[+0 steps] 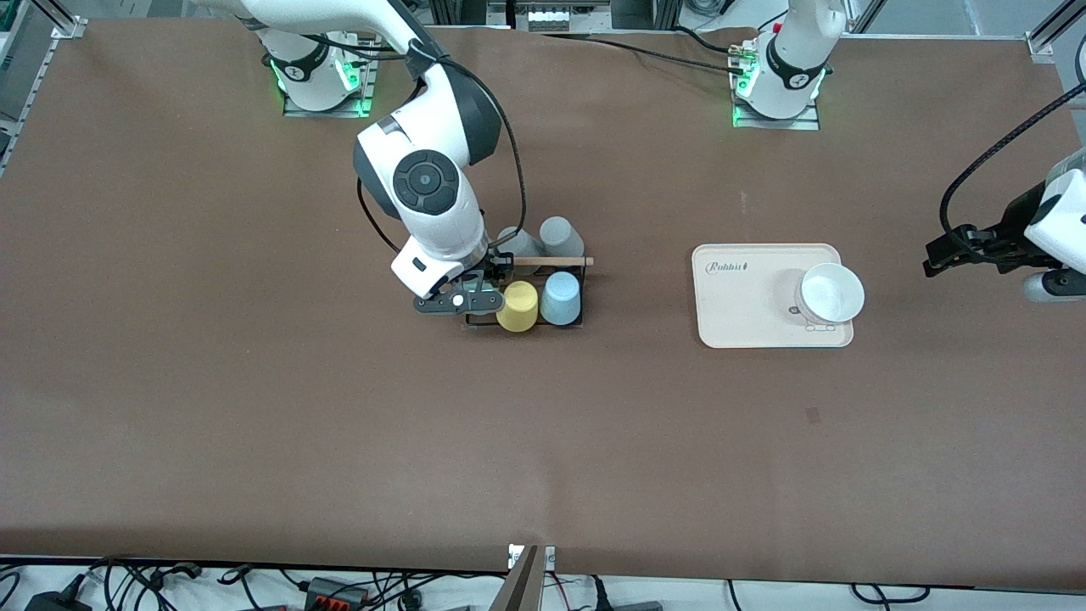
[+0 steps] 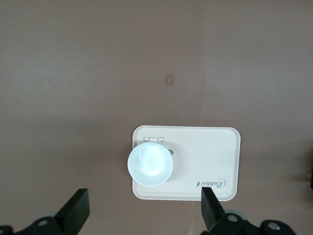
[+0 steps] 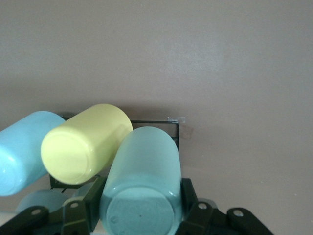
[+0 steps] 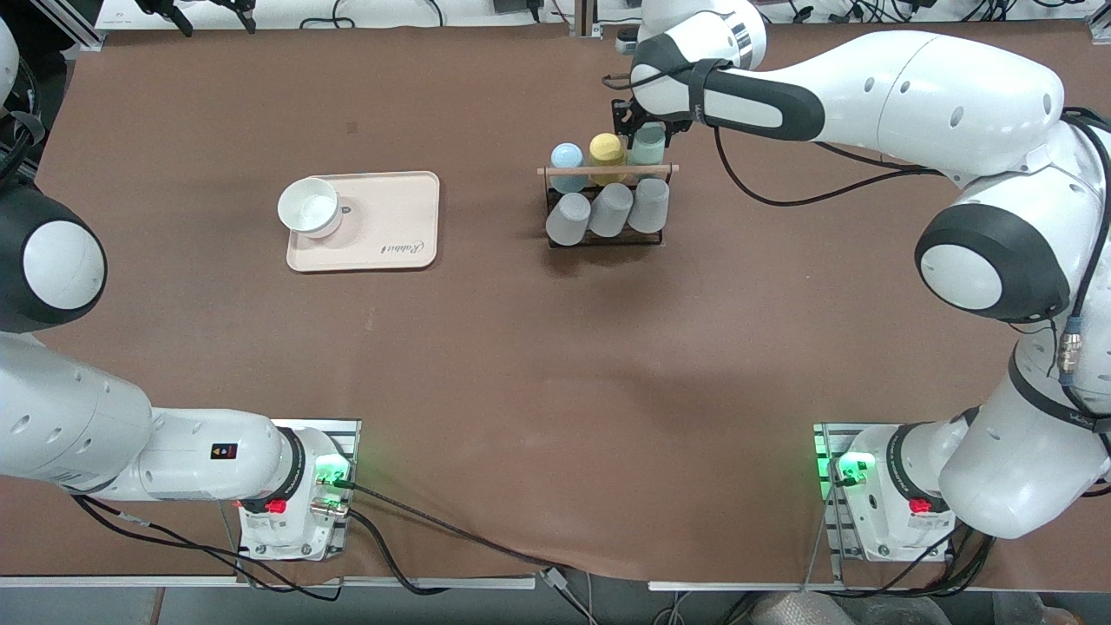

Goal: Hang scattered cups on rack with three cups
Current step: 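Lower the teal cup onto a rack peg beside the yellow cup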

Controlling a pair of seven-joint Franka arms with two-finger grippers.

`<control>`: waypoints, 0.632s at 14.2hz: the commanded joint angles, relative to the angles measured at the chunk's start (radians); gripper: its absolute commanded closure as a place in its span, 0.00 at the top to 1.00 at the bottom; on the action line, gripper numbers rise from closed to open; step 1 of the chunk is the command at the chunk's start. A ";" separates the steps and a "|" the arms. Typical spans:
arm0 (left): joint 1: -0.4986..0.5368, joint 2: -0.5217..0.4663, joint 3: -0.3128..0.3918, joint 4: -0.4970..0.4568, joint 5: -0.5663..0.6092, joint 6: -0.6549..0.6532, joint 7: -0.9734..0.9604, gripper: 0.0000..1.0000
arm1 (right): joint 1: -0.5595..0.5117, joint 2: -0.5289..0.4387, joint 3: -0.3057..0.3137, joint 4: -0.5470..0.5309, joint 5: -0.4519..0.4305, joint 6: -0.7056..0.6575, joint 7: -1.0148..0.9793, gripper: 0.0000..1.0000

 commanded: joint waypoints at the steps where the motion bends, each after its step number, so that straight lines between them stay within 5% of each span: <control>1: 0.004 -0.034 0.000 -0.010 -0.014 0.002 0.018 1.00 | -0.004 -0.007 0.003 -0.032 -0.008 0.042 -0.002 0.23; 9: -0.008 -0.046 -0.002 -0.010 0.009 -0.026 0.018 1.00 | -0.003 0.028 0.001 -0.061 -0.040 0.105 0.000 0.25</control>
